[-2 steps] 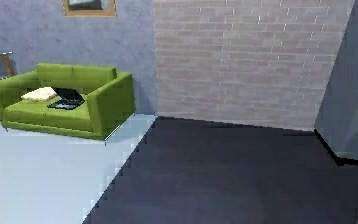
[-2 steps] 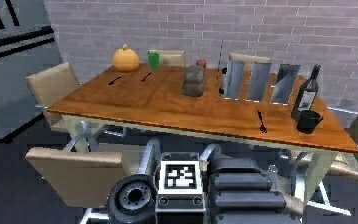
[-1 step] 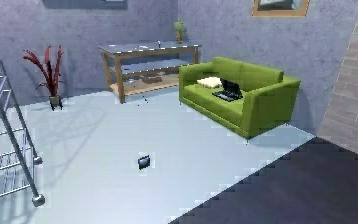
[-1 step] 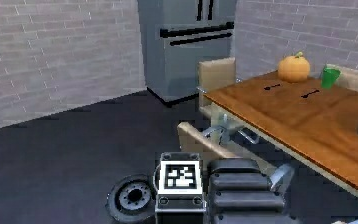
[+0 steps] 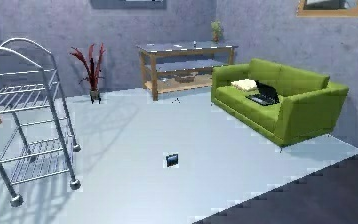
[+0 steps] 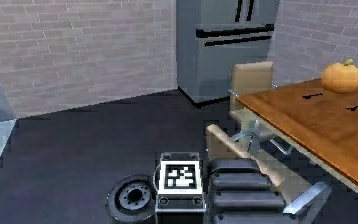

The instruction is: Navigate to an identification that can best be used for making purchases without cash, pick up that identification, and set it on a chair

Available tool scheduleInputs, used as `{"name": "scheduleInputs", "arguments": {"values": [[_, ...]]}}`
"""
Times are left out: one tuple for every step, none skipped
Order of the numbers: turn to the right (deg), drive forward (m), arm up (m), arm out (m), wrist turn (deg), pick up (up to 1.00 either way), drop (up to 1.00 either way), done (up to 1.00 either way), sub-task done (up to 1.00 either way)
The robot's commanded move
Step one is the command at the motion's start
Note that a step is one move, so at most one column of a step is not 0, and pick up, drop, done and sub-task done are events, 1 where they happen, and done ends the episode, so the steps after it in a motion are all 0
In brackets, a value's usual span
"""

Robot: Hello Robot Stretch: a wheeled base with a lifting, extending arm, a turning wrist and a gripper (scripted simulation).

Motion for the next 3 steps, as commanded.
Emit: {"name": "scheduleInputs", "arguments": {"values": [[-45.0,0.00,0.00,0.00,0.0,0.00,0.00,0.00,0.00],[-45.0,0.00,0.00,0.00,0.0,0.00,0.00,0.00,0.00],[-45.0,0.00,0.00,0.00,0.0,0.00,0.00,0.00,0.00]]}}
